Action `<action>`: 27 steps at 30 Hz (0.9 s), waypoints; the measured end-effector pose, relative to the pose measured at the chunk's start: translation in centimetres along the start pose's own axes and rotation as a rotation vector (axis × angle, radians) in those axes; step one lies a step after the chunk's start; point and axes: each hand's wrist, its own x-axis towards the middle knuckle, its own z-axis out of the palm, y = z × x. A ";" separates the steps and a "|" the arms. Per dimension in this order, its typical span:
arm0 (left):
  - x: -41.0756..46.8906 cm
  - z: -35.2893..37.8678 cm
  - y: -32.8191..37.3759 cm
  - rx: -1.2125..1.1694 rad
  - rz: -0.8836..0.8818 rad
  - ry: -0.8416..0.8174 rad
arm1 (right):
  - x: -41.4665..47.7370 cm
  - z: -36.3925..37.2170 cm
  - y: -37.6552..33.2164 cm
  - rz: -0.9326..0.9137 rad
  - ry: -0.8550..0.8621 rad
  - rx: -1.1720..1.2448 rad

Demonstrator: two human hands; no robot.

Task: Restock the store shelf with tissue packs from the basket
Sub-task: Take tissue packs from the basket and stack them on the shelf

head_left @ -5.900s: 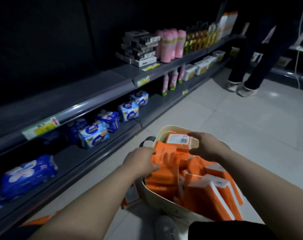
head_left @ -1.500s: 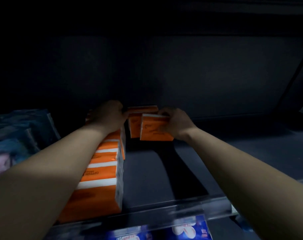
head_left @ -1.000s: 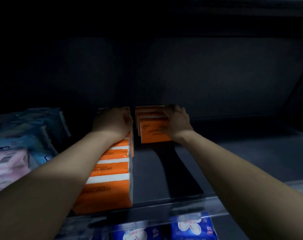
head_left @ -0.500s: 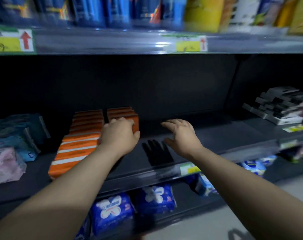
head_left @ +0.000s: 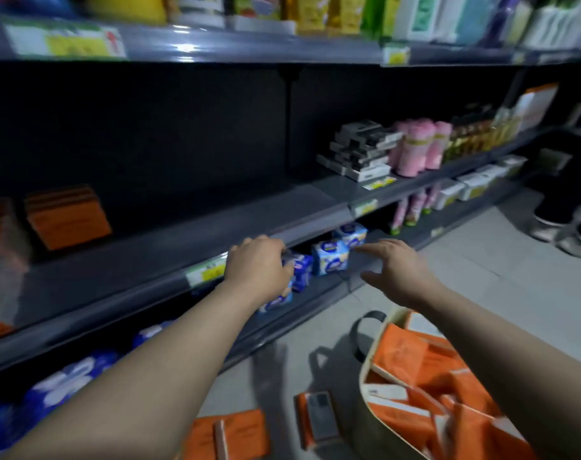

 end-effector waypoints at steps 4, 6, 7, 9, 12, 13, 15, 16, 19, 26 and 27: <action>0.8 4.4 6.6 -0.023 0.127 -0.093 | -4.2 -0.2 8.2 0.153 -0.066 -0.057; 1.1 6.8 9.6 -0.053 0.176 -0.150 | -6.2 0.1 11.6 0.219 -0.101 -0.101; 1.2 7.9 10.8 -0.070 0.194 -0.178 | -6.9 0.3 12.8 0.237 -0.127 -0.122; 1.5 10.5 13.2 -0.082 0.242 -0.244 | -8.4 0.6 15.0 0.266 -0.170 -0.152; 1.9 14.1 15.6 -0.069 0.290 -0.350 | -9.7 1.2 17.6 0.319 -0.211 -0.110; 2.1 15.3 16.3 -0.037 0.315 -0.381 | -10.0 1.4 18.4 0.346 -0.214 -0.088; 2.5 17.7 17.5 0.070 0.380 -0.432 | -10.5 2.0 19.8 0.381 -0.203 -0.051; 2.8 18.7 18.0 0.118 0.411 -0.453 | -10.8 2.3 20.4 0.389 -0.198 -0.043; 3.5 21.2 19.1 0.184 0.476 -0.496 | -11.0 3.1 21.4 0.374 -0.220 -0.069; 4.2 24.3 20.1 0.387 0.490 -0.590 | -10.4 3.8 22.5 0.410 -0.236 -0.083; 4.1 24.3 20.1 0.419 0.497 -0.572 | -10.4 3.7 22.5 0.409 -0.241 -0.080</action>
